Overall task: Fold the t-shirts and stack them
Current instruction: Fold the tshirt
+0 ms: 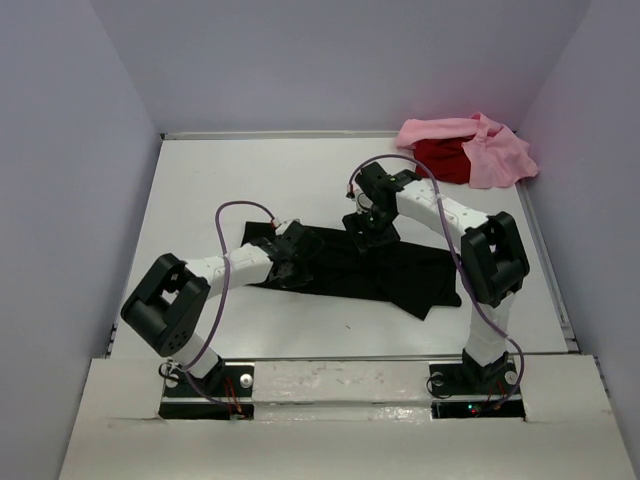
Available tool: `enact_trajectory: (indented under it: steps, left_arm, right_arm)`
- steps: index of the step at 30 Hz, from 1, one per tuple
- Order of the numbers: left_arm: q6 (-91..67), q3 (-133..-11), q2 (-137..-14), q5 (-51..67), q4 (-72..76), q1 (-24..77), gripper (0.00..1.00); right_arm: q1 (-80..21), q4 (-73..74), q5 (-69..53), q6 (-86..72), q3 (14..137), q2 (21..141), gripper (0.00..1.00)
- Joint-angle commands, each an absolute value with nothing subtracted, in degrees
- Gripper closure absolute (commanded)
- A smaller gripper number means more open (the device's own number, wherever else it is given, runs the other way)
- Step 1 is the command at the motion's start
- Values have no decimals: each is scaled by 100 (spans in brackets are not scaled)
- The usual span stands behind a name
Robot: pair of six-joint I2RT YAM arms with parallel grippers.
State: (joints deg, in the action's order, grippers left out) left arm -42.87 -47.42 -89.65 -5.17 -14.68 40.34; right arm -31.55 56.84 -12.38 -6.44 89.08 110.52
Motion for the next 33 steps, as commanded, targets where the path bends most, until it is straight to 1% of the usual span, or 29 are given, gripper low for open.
enact_trajectory:
  steps: [1,7,14,22,25,28,33]
  left_arm:
    - [-4044,-4912,-8781,-1115,-2434,3955,90]
    - [-3850,-5387,-8815,-1353,-2795,3955,91]
    - [-3902,-5327,-8973,-1126,-2707,3955,91]
    - [-3894,-5273,-9088,-1099,-2575,3955,91]
    - [-3885,-5238,-9254,-1037,-2470,3955,92]
    - [-3876,-5221,-9447,-1020,-2365,3955,92]
    - [-3841,-5194,-9606,-879,-2224,3929,93]
  right_arm:
    - [-3094,5827,-1213,-659,8991,10934,28]
    - [-3094,5871,-1283,-659,9026,10960,28]
    - [-3146,6055,-1064,-572,8824,10925,29]
    - [-3384,6398,-388,-615,8973,10863,29]
    - [-3717,6469,-46,-554,9070,10881,29]
    - [-3840,6434,316,-475,9062,10933,29]
    - [-3841,6363,474,-422,9123,10934,29]
